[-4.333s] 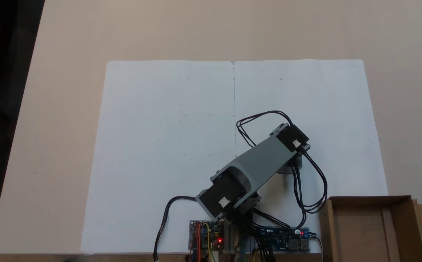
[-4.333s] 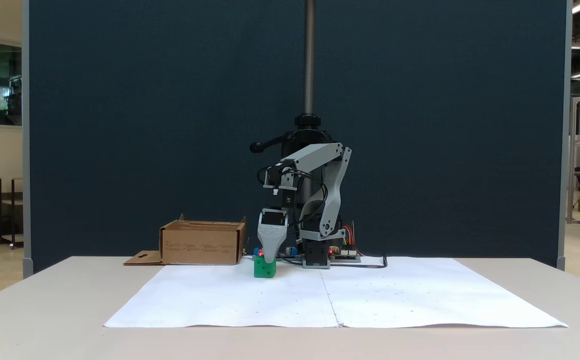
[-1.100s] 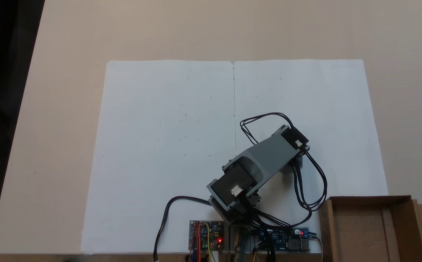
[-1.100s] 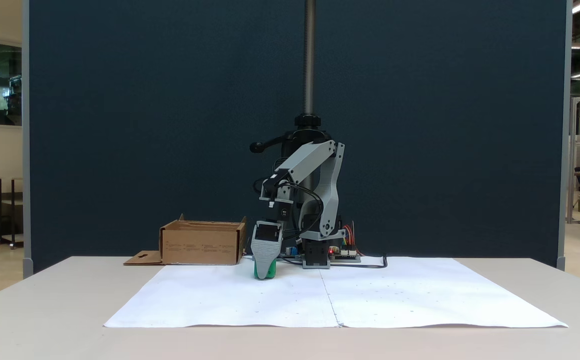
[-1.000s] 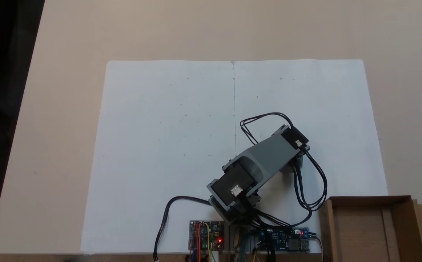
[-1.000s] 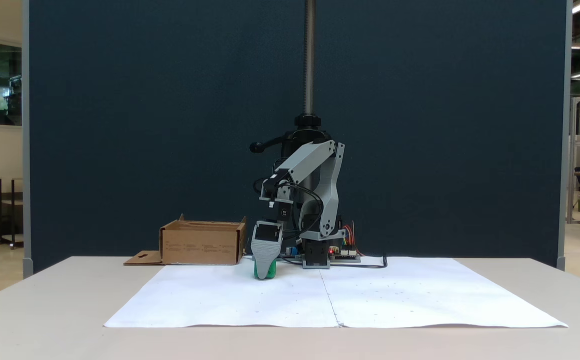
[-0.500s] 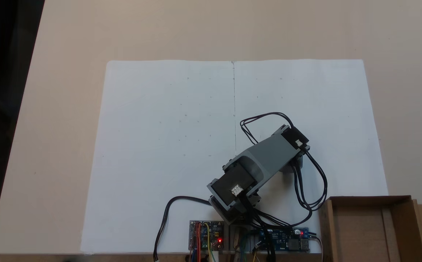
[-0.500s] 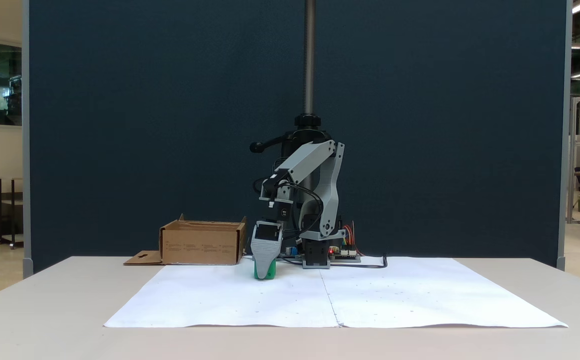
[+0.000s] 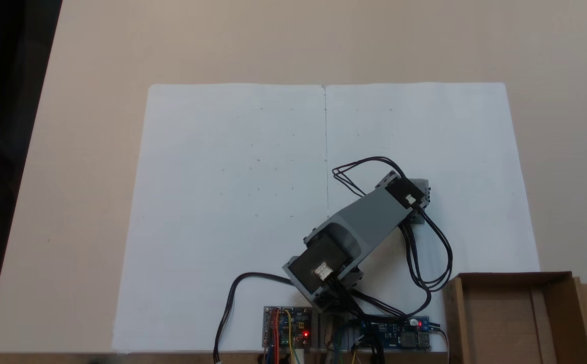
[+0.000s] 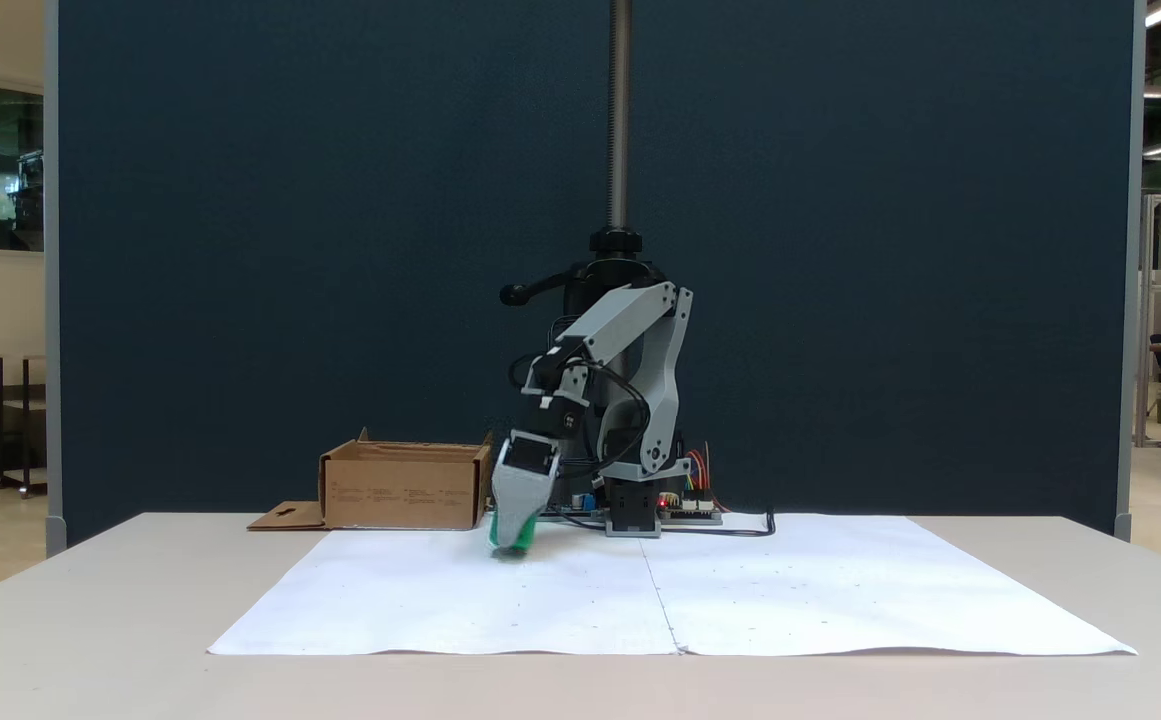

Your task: Grasp a green dice and put it in the bin.

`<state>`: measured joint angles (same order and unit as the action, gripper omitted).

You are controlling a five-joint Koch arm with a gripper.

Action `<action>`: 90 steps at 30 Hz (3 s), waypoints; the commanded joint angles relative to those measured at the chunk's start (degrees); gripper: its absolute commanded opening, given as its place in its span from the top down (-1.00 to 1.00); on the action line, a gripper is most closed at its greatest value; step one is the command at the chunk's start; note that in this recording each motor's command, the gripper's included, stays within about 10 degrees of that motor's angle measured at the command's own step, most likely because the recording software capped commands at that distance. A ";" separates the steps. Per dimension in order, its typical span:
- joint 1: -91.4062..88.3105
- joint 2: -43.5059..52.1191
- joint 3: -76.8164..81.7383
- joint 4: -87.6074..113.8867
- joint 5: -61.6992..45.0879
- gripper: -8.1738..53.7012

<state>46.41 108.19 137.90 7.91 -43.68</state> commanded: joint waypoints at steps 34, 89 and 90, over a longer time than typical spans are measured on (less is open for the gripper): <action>36.65 2.90 -38.94 -2.99 26.89 0.22; 19.78 -1.85 -49.13 -8.35 46.93 -0.66; 16.70 -1.14 -49.13 -8.53 46.85 -0.66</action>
<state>66.53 103.89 91.23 5.36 -0.97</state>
